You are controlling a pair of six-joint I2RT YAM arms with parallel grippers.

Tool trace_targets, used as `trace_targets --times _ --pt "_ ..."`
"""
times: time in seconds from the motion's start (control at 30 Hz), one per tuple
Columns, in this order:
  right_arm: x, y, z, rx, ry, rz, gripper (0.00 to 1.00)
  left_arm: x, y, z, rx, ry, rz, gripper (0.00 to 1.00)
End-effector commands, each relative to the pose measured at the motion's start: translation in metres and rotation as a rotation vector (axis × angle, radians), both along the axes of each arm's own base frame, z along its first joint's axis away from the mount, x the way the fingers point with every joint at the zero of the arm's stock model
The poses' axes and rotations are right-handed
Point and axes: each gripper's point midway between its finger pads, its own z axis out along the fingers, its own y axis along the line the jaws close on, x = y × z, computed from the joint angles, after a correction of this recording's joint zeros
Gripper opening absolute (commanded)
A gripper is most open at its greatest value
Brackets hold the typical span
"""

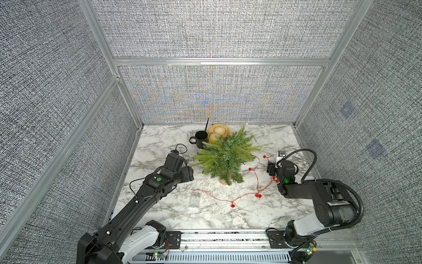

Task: Remove string lights from the small christmas tree
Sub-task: Reset both arms

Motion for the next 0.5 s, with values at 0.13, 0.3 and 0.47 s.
trace_targets --times 0.13,0.3,0.47 --pt "0.005 0.002 0.012 -0.019 -0.064 0.006 0.99 0.022 0.092 0.03 0.44 -0.172 0.324 0.91" --pt "0.006 0.002 0.011 -0.018 -0.057 0.003 0.99 0.05 0.118 0.046 0.471 -0.307 0.43 1.0" --pt "0.006 0.001 0.012 -0.016 -0.059 0.0 0.99 0.078 0.146 0.033 0.552 -0.3 0.477 0.99"
